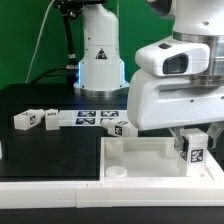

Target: Assemble one leg

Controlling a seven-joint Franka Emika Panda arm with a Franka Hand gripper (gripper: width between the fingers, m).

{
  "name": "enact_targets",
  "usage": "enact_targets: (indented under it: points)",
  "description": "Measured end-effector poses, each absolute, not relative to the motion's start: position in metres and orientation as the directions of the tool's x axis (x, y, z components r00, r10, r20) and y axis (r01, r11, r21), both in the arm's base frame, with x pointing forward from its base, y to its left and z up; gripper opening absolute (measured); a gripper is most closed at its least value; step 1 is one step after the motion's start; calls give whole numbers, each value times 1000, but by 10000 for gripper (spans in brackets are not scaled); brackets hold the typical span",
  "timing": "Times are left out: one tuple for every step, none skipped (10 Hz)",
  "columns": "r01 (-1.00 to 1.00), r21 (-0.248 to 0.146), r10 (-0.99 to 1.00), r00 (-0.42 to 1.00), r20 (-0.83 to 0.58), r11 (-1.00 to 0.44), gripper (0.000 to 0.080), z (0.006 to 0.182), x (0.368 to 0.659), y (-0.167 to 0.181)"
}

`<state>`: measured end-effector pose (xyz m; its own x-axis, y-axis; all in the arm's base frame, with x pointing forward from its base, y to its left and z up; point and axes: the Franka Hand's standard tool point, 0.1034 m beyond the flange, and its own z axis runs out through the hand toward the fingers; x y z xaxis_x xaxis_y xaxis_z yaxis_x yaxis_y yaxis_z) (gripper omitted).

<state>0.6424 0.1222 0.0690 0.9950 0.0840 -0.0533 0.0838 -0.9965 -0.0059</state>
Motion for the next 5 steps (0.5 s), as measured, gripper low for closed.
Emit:
enact_targets:
  points:
    - [-63, 3, -63, 997, -53, -998, 290, 69, 642, 123]
    - [-208, 7, -208, 977, -53, -978, 291, 69, 642, 122]
    - [-304, 12, -304, 951, -51, -953, 291, 69, 643, 122]
    - [-385, 19, -385, 922, -48, -923, 291, 70, 643, 121]
    - [-504, 34, -505, 862, -39, -863, 294, 70, 642, 119]
